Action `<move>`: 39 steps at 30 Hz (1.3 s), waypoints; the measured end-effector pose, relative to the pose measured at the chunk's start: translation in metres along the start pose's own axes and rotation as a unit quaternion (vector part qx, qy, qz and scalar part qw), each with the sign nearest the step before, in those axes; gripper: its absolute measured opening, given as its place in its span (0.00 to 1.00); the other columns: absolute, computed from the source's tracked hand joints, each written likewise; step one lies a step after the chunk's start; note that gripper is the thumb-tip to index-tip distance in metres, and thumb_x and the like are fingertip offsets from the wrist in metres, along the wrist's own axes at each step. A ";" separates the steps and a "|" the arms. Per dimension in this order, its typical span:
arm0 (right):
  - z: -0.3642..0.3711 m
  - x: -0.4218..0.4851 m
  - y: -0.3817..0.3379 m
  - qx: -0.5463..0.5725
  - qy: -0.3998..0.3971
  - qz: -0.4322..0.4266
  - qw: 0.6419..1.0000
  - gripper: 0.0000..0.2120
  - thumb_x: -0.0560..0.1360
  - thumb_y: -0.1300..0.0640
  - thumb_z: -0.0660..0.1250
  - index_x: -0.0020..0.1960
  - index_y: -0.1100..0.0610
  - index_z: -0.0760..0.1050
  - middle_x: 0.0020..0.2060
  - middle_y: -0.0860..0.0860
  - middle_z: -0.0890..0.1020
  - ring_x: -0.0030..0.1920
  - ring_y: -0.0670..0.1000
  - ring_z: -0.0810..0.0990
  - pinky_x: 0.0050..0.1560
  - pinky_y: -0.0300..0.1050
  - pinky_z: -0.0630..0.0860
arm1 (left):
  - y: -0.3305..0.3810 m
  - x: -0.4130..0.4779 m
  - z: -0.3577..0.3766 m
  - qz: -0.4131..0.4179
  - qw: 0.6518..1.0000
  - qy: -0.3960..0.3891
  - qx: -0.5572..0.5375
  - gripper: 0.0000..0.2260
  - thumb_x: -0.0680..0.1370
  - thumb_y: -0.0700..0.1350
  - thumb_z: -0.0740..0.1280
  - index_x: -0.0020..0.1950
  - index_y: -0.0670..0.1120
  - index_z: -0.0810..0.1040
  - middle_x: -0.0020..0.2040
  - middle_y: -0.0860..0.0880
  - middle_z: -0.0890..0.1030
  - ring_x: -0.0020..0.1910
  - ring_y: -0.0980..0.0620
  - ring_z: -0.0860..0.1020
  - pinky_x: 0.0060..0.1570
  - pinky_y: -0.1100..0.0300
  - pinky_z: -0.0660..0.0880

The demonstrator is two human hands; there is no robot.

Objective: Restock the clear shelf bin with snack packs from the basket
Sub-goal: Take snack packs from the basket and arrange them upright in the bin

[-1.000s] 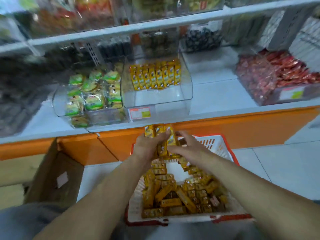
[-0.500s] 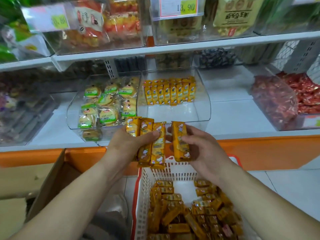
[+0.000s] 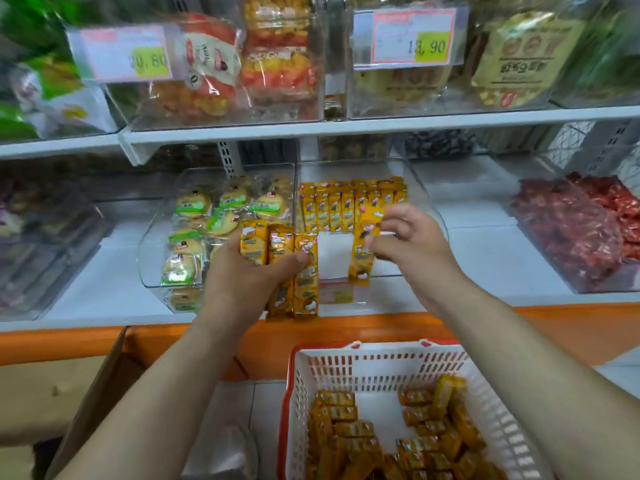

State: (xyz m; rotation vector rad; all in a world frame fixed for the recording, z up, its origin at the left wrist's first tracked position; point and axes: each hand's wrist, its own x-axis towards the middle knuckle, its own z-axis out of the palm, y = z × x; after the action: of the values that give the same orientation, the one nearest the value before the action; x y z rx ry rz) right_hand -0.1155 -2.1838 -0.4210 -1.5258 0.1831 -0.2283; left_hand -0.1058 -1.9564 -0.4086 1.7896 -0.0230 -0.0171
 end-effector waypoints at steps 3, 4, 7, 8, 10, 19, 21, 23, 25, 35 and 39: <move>0.025 0.058 0.010 -0.109 0.040 -0.066 0.991 0.20 0.65 0.63 0.79 0.50 0.50 0.75 0.44 0.49 0.81 0.46 0.49 0.82 0.43 0.41 0.79 | -0.002 0.009 -0.006 0.024 0.998 0.035 0.047 0.12 0.69 0.52 0.80 0.47 0.52 0.81 0.38 0.61 0.86 0.34 0.60 0.85 0.28 0.64 0.80; 0.033 0.078 0.018 -0.139 0.039 -0.073 0.987 0.19 0.66 0.64 0.78 0.51 0.51 0.75 0.42 0.47 0.80 0.45 0.48 0.81 0.43 0.42 0.78 | -0.003 0.011 -0.006 0.031 0.997 0.037 0.053 0.12 0.69 0.52 0.80 0.47 0.52 0.80 0.37 0.63 0.85 0.33 0.62 0.85 0.26 0.67 0.77; 0.054 0.131 0.046 -0.243 -0.009 -0.062 0.968 0.19 0.67 0.66 0.77 0.53 0.54 0.76 0.39 0.47 0.78 0.39 0.45 0.77 0.42 0.41 0.76 | -0.007 0.019 -0.006 0.038 0.997 0.043 0.058 0.13 0.69 0.53 0.80 0.47 0.53 0.79 0.37 0.65 0.84 0.33 0.64 0.84 0.24 0.71 0.74; 0.060 0.145 0.054 -0.280 -0.023 -0.064 0.957 0.19 0.67 0.65 0.78 0.53 0.54 0.77 0.37 0.47 0.78 0.37 0.44 0.77 0.43 0.41 0.76 | -0.008 0.021 -0.007 0.037 0.997 0.048 0.057 0.14 0.69 0.53 0.79 0.48 0.53 0.79 0.37 0.65 0.84 0.33 0.65 0.84 0.24 0.70 0.74; 0.070 0.173 0.069 -0.339 -0.022 -0.068 0.938 0.18 0.66 0.62 0.80 0.52 0.53 0.78 0.36 0.45 0.80 0.38 0.44 0.78 0.44 0.41 0.76 | -0.012 0.029 -0.006 0.032 0.996 0.058 0.061 0.17 0.67 0.55 0.80 0.51 0.53 0.79 0.38 0.65 0.85 0.34 0.66 0.83 0.25 0.71 0.75; 0.084 0.197 0.096 -0.411 0.003 -0.123 0.903 0.13 0.70 0.63 0.73 0.54 0.60 0.82 0.43 0.55 0.85 0.46 0.56 0.83 0.47 0.46 0.80 | -0.014 0.051 0.008 0.011 0.997 0.042 0.059 0.20 0.65 0.54 0.82 0.52 0.53 0.79 0.39 0.62 0.85 0.36 0.65 0.83 0.28 0.71 0.76; 0.079 0.190 0.088 -0.401 -0.011 -0.088 0.912 0.14 0.71 0.61 0.73 0.56 0.61 0.81 0.46 0.55 0.85 0.49 0.56 0.83 0.51 0.47 0.80 | -0.013 0.052 0.008 0.007 0.998 0.044 0.045 0.17 0.67 0.52 0.82 0.51 0.52 0.80 0.38 0.63 0.85 0.35 0.63 0.84 0.28 0.69 0.77; 0.071 0.174 0.072 -0.388 -0.026 -0.065 0.919 0.15 0.71 0.59 0.74 0.57 0.59 0.80 0.42 0.52 0.85 0.48 0.54 0.82 0.48 0.45 0.78 | -0.012 0.052 0.008 -0.001 0.998 0.052 0.038 0.17 0.67 0.51 0.82 0.51 0.50 0.82 0.39 0.59 0.86 0.36 0.61 0.85 0.30 0.65 0.81; 0.060 0.147 0.052 -0.346 -0.009 -0.073 0.935 0.13 0.72 0.59 0.73 0.57 0.57 0.81 0.41 0.48 0.84 0.48 0.51 0.82 0.49 0.44 0.77 | -0.011 0.051 0.010 -0.019 0.998 0.054 0.018 0.19 0.67 0.50 0.82 0.53 0.48 0.82 0.41 0.53 0.88 0.38 0.56 0.86 0.33 0.59 0.83; 0.024 -0.014 -0.001 -0.109 -0.155 0.003 0.982 0.24 0.75 0.54 0.73 0.67 0.41 0.71 0.47 0.44 0.84 0.43 0.47 0.85 0.40 0.40 0.81 | 0.002 0.023 0.037 -0.053 0.995 0.002 -0.087 0.16 0.70 0.46 0.81 0.56 0.46 0.83 0.44 0.48 0.89 0.42 0.47 0.88 0.41 0.47 0.85; 0.015 -0.016 0.001 -0.093 -0.126 0.013 0.988 0.35 0.72 0.57 0.76 0.71 0.37 0.65 0.48 0.50 0.83 0.40 0.53 0.85 0.45 0.48 0.82 | 0.002 0.014 0.038 -0.051 0.995 -0.016 -0.082 0.14 0.73 0.46 0.79 0.55 0.45 0.83 0.43 0.49 0.88 0.40 0.49 0.88 0.35 0.54 0.84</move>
State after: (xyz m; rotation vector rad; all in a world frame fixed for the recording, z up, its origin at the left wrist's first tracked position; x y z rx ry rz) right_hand -0.1267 -2.1654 -0.4219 -1.7203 0.0233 0.0043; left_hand -0.0929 -1.9941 -0.4151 1.6243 0.0456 -0.1166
